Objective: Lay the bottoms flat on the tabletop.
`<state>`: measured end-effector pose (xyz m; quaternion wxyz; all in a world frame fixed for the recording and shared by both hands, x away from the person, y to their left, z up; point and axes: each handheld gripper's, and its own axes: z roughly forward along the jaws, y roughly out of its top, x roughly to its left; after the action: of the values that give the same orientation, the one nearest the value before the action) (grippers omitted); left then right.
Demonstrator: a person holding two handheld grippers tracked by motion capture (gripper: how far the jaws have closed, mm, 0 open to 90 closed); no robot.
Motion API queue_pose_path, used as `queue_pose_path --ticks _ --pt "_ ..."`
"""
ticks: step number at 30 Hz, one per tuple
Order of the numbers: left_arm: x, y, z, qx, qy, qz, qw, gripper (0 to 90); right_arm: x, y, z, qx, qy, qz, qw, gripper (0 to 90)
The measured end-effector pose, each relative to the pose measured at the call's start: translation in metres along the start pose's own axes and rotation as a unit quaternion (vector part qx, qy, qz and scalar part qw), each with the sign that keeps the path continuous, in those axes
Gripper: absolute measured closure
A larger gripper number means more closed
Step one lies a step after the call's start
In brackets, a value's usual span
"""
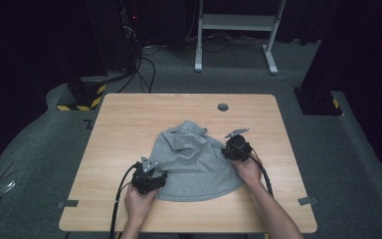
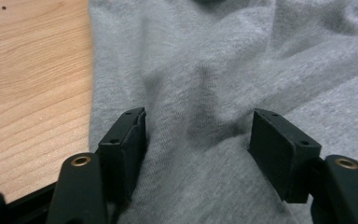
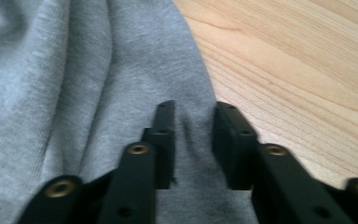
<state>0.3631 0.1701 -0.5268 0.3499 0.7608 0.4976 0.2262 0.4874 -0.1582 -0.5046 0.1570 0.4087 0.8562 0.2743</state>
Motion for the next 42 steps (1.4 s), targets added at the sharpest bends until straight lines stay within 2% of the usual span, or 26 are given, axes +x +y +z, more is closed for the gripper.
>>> queue_pose_path --ticks 3,6,8,9,13,14,15,17,18,22,24,28,30,31,33,35,38,39,40,42 --pt "0.000 0.000 0.000 0.000 0.000 0.000 1.0000 36.5 0.002 0.000 -0.001 0.005 0.006 -0.021 0.9998 83.8" --pt "0.000 0.000 0.000 0.000 -0.001 -0.001 1.0000 36.2 0.004 0.003 -0.002 0.020 0.006 -0.034 0.9992 85.6" --pt "0.000 0.000 0.000 0.000 -0.001 -0.001 1.0000 36.0 0.004 0.004 -0.004 0.026 0.008 -0.032 0.9991 86.0" --pt "0.000 0.000 0.000 0.000 -0.002 -0.001 1.0000 36.0 0.002 0.005 -0.006 0.022 0.010 -0.039 0.9989 86.0" --pt "0.000 0.000 0.000 0.000 -0.002 -0.001 1.0000 36.0 0.000 0.006 -0.025 -0.005 0.019 -0.036 0.9992 86.1" --pt "0.000 0.000 0.000 0.000 -0.002 -0.001 1.0000 36.0 0.000 0.006 -0.025 -0.005 0.019 -0.036 0.9992 86.1" --pt "0.000 0.000 0.000 0.000 -0.001 -0.001 1.0000 36.0 -0.002 0.005 -0.038 -0.019 0.020 -0.033 0.9991 86.1" --pt "0.000 0.000 0.000 0.000 -0.001 -0.001 1.0000 36.0 -0.003 0.004 -0.042 -0.022 0.020 -0.031 0.9991 86.1" --pt "0.000 0.000 0.000 0.000 -0.001 -0.001 1.0000 35.9 -0.005 -0.001 -0.054 -0.033 0.020 -0.028 0.9989 86.0" --pt "0.000 0.000 0.000 0.000 0.000 -0.001 1.0000 35.9 -0.009 -0.014 -0.067 -0.043 0.019 -0.025 0.9986 86.0" --pt "0.000 0.000 0.000 0.000 0.000 -0.002 1.0000 35.9 -0.015 -0.031 -0.076 -0.046 0.012 -0.016 0.9987 86.0" --pt "0.000 0.000 0.000 0.000 0.000 -0.003 1.0000 35.9 -0.021 -0.054 -0.074 -0.013 0.007 -0.013 0.9998 85.7" --pt "0.000 0.000 0.000 0.000 0.000 -0.003 1.0000 35.8 -0.021 -0.058 -0.072 -0.005 0.007 -0.013 0.9999 85.5" --pt "0.000 0.000 0.000 0.000 0.000 -0.003 1.0000 35.8 -0.022 -0.065 -0.069 0.008 0.013 -0.008 0.9999 83.5" --pt "0.000 0.000 0.000 0.000 0.000 -0.003 1.0000 35.9 -0.020 -0.065 -0.070 -0.002 0.008 -0.003 1.0000 75.9" --pt "0.000 0.000 0.000 0.000 0.000 -0.003 1.0000 35.8 -0.017 -0.059 -0.071 -0.022 0.003 0.001 0.9997 70.1" --pt "0.000 0.000 0.000 0.001 0.000 -0.003 1.0000 35.8 -0.010 -0.045 -0.068 -0.044 0.004 0.000 0.9990 64.6" --pt "0.000 0.000 0.000 0.001 0.000 -0.003 1.0000 35.9 -0.010 -0.045 -0.068 -0.044 0.004 0.000 0.9990 64.6" --pt "0.000 0.000 0.000 0.001 0.000 -0.003 1.0000 35.8 -0.006 -0.036 -0.061 -0.048 0.008 0.003 0.9988 60.0" --pt "0.000 0.000 0.000 0.001 0.000 -0.003 1.0000 35.8 -0.005 -0.029 -0.050 -0.047 0.017 0.012 0.9987 58.7"
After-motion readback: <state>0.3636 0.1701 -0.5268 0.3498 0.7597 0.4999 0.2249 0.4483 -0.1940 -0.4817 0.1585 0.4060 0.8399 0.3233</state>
